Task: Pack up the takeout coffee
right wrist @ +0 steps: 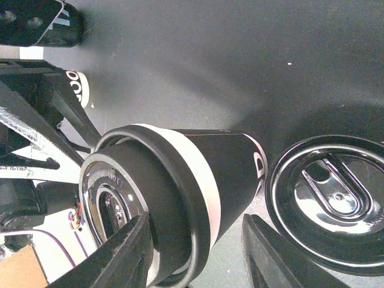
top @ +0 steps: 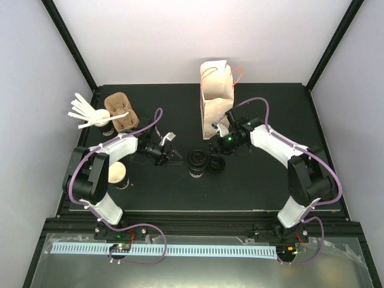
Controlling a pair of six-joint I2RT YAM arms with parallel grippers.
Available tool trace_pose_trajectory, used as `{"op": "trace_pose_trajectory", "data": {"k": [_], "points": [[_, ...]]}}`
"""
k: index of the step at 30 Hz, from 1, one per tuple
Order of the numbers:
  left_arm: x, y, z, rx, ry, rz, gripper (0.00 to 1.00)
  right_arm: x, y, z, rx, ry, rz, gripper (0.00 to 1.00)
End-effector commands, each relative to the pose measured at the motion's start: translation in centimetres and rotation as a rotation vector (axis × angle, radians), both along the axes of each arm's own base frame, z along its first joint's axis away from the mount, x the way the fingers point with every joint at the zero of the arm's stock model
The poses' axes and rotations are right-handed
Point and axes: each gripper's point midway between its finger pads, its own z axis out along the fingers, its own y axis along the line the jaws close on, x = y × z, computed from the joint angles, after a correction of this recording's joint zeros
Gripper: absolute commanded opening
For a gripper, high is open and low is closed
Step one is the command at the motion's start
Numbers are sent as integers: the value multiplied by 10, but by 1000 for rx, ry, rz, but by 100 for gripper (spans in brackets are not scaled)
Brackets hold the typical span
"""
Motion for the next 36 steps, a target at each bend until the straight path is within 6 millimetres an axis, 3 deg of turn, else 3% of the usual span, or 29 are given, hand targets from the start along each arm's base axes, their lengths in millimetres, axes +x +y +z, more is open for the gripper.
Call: {"op": "trace_pose_trajectory", "data": {"k": [1, 10, 18, 36], "points": [[7, -4, 9, -18, -32, -17, 28, -1, 1, 8, 35, -14, 6, 45], [7, -4, 15, -16, -52, -19, 28, -4, 4, 23, 86, -50, 23, 53], [7, -3, 10, -10, -34, -16, 24, -6, 1, 11, 58, -25, 23, 41], [5, -7, 4, -8, -19, -26, 18, -7, 8, -8, 77, 29, 40, 29]]}}
